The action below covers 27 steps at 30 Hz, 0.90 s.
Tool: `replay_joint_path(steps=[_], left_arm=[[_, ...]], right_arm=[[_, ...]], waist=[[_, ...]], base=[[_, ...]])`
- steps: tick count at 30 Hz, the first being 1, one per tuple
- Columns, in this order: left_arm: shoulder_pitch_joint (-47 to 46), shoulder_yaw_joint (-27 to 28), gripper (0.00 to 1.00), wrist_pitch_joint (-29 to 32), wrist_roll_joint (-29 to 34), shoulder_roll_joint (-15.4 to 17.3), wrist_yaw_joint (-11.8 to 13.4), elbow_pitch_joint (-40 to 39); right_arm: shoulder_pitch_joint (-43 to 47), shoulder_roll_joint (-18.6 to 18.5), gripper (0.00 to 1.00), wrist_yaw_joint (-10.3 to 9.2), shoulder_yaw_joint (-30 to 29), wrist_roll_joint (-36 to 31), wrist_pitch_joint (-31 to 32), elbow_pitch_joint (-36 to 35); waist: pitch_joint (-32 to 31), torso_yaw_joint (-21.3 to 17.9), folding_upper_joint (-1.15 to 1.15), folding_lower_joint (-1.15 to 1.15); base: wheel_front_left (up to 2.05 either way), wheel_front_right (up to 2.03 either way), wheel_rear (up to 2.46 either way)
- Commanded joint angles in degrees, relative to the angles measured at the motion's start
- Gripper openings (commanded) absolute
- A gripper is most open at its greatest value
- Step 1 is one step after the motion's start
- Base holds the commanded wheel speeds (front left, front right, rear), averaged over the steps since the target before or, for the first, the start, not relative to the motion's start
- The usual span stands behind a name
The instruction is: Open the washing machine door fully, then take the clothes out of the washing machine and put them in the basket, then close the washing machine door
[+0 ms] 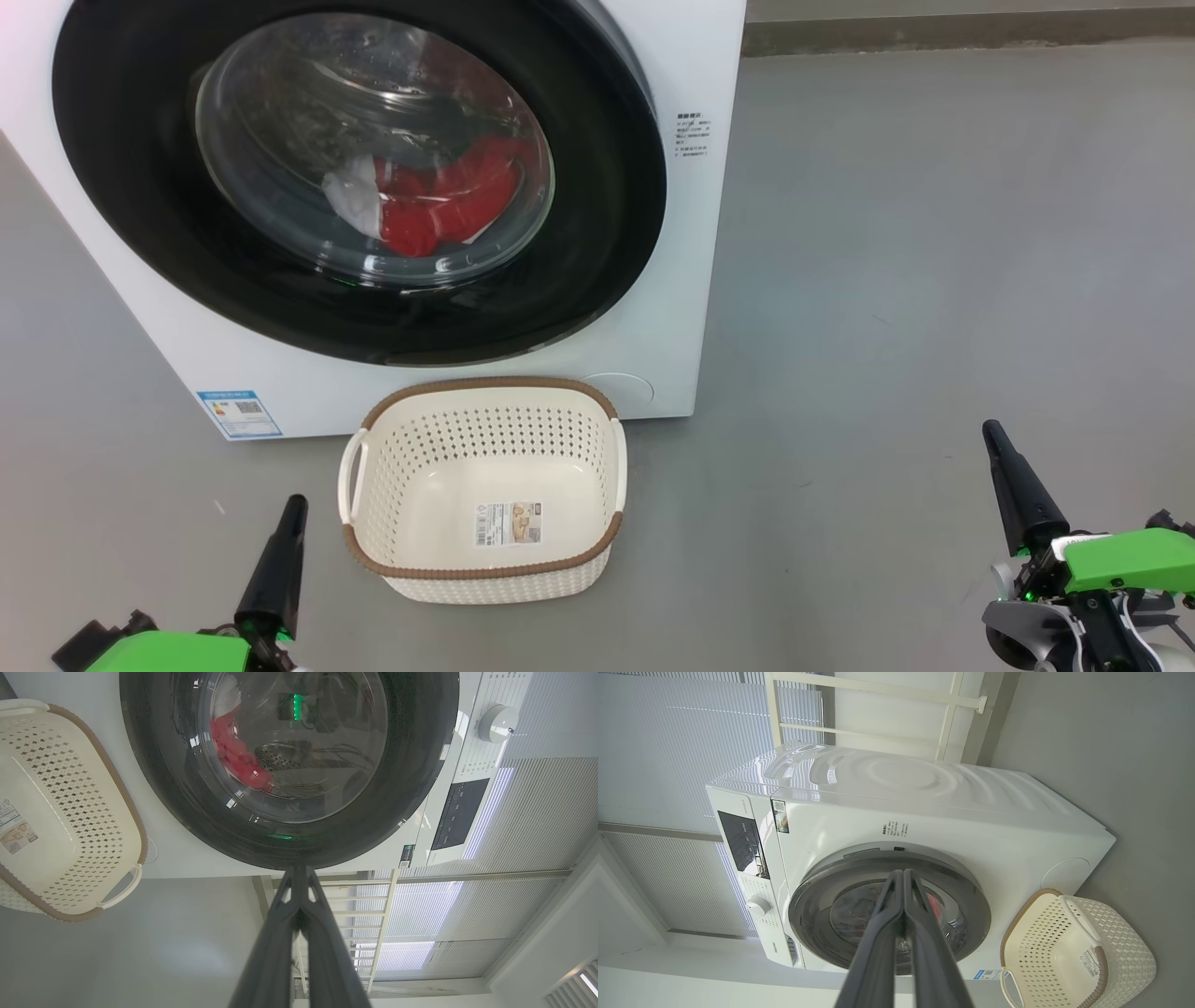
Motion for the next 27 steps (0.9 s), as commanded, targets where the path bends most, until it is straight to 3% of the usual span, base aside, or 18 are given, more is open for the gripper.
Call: replay_joint_path(steps=[1,2,3,10,15,19,27], left_arm=[[-0.65,2.10,0.00,0.30,0.52,0.62,-0.42,-1.42],[-0.65,2.10,0.00,0.30,0.52,0.62,-0.42,-1.42],[-0.01,0.01,1.00,0.00,0.00,-0.01,0.00,-0.01],[0.97,-0.73,1.00,-0.21,0.02,-0.66,0.05,2.57],[0.42,-1.51,1.00,-0.86,0.04,-0.62,0.07,2.43],[0.01,-2.18,1.00,-1.39,0.01,-0.58,0.08,2.26],[-0.94,-3.67,1.00,-2.79,1.09,-0.27,0.01,1.78]], right_arm=[[-1.26,-0.34,0.00,-0.03,0.77,-0.47,0.30,-1.60],[-1.26,-0.34,0.00,-0.03,0.76,-0.48,0.31,-1.60],[-0.01,0.00,1.00,0.00,-0.01,0.00,0.00,-0.01],[1.40,1.00,1.00,0.01,0.72,0.03,-0.19,2.67],[0.96,0.95,1.00,0.01,1.62,0.08,-0.78,2.31],[0.65,0.91,1.00,0.01,2.39,0.05,-1.28,1.98],[-0.16,0.52,1.00,0.00,4.17,-1.28,-2.67,1.42]], waist=[[0.00,0.00,0.00,0.00],[0.00,0.00,0.00,0.00],[0.00,0.00,0.00,0.00],[0.00,-0.01,0.00,0.00],[-0.13,-0.01,0.00,0.13],[-0.03,-0.01,0.00,0.01],[0.03,0.03,0.00,0.00]], base=[[0.00,0.00,0.00],[0.00,0.00,0.00],[0.00,0.00,0.00],[0.00,0.00,0.00],[0.00,0.00,0.00],[0.00,0.00,0.00],[0.00,0.00,0.00]])
